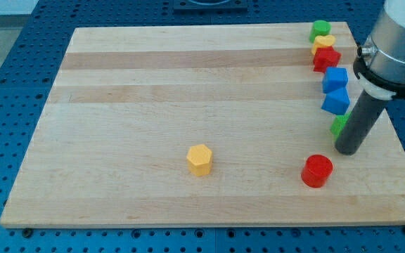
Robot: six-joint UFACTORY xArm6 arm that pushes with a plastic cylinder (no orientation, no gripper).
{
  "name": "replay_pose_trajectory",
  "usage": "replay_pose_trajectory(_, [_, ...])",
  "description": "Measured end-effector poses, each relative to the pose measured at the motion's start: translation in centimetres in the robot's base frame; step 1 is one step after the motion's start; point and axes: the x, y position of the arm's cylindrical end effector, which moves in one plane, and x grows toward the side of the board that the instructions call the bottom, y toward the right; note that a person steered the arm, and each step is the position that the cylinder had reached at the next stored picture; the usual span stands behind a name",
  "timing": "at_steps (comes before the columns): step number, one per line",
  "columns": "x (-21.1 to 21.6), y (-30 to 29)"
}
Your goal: Move the red circle to the green star
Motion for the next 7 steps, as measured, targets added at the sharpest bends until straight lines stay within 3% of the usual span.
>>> replay_pose_trajectory(2, [-0.1, -0.3])
replay_pose_trajectory(5, [0.0, -9.6])
replay_pose_trajectory(7, [3.9, -11.4])
